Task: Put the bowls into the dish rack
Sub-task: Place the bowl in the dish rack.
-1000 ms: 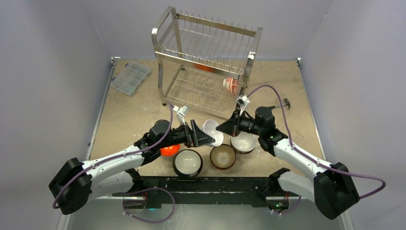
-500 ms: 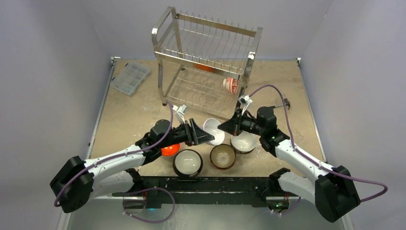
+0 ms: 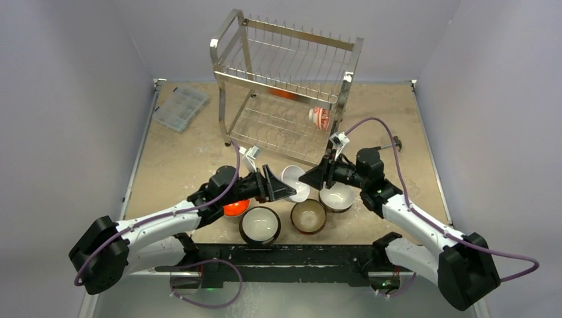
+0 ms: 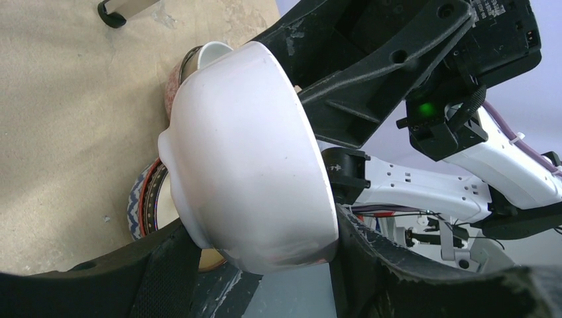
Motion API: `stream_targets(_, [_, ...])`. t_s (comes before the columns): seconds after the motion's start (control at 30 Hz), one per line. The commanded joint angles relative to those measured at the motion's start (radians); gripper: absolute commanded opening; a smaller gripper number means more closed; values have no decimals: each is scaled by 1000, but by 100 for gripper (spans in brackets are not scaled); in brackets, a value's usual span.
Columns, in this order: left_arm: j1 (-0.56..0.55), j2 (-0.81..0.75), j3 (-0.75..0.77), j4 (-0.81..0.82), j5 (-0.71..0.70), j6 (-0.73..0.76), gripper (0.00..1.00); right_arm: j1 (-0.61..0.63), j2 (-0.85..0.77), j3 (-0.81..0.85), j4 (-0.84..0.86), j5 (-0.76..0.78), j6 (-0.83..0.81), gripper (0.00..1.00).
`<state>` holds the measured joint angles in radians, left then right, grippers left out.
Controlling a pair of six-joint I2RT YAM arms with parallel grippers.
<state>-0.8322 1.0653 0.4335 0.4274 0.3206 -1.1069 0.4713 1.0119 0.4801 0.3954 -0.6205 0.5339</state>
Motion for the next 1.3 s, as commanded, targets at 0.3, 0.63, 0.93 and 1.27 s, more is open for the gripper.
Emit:
stream_targets(0.3, [-3,-55,29,32,-19,68,0,3,-22,38,-4,-5,-25,63])
stream_targets(0.63, [-2,-77,34,-13,-52,124,0,4,-83,50,-57,39,-51,70])
stream_targets(0.93, [-2,-111,32,-67,-104,192,0,3,-195,50,-137,142,-91,78])
stream_targets(1.27, [-1,-171,8,-121,-206,261,0,3,-300,34,-196,255,-93,82])
